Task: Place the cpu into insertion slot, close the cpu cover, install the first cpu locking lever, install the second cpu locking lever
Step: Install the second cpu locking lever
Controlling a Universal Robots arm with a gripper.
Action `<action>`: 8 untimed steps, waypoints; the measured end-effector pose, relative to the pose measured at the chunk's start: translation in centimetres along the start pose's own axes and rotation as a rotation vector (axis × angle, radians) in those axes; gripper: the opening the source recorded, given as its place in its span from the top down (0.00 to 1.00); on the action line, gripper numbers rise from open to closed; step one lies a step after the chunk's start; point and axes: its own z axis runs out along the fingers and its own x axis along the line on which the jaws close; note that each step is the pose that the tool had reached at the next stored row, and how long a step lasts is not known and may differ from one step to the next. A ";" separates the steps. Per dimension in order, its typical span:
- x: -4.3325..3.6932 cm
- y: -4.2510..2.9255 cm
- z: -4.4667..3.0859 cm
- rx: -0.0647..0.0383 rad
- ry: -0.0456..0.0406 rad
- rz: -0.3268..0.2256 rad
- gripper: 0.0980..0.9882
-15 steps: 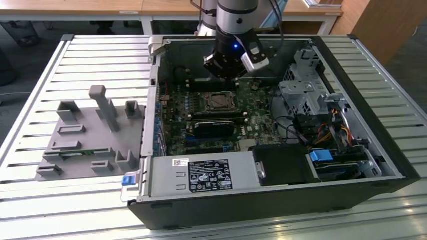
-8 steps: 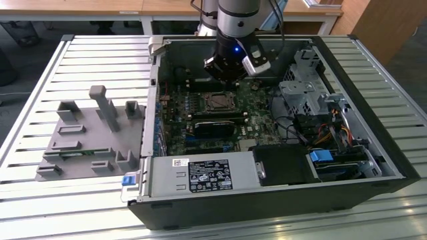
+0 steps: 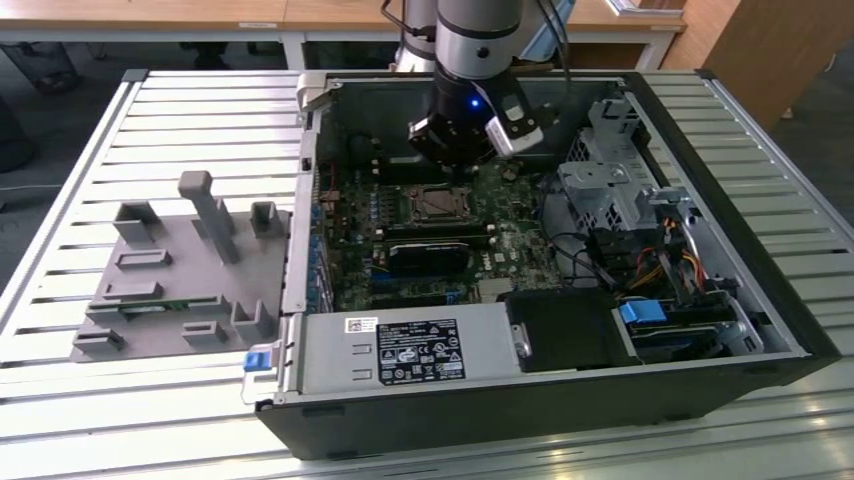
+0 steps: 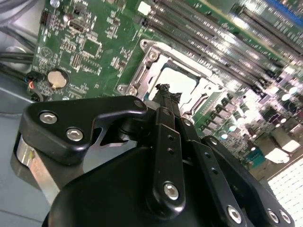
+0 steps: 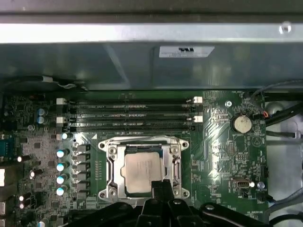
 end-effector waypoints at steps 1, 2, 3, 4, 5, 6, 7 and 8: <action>-0.01 -0.20 -0.01 0.000 0.0001 0.000 0.99; -0.02 -0.41 -0.03 0.000 0.0004 0.000 0.99; -0.02 -0.64 -0.04 0.000 0.0009 0.000 0.99; -0.03 -0.89 -0.06 0.000 0.0015 0.000 0.99; -0.04 -1.14 -0.07 0.000 0.0021 0.000 0.99; -0.05 -1.40 -0.07 -0.001 0.0030 0.000 0.99; -0.05 -1.53 -0.06 -0.005 0.0056 0.001 0.99; -0.05 -1.59 -0.03 -0.012 0.0098 0.001 0.99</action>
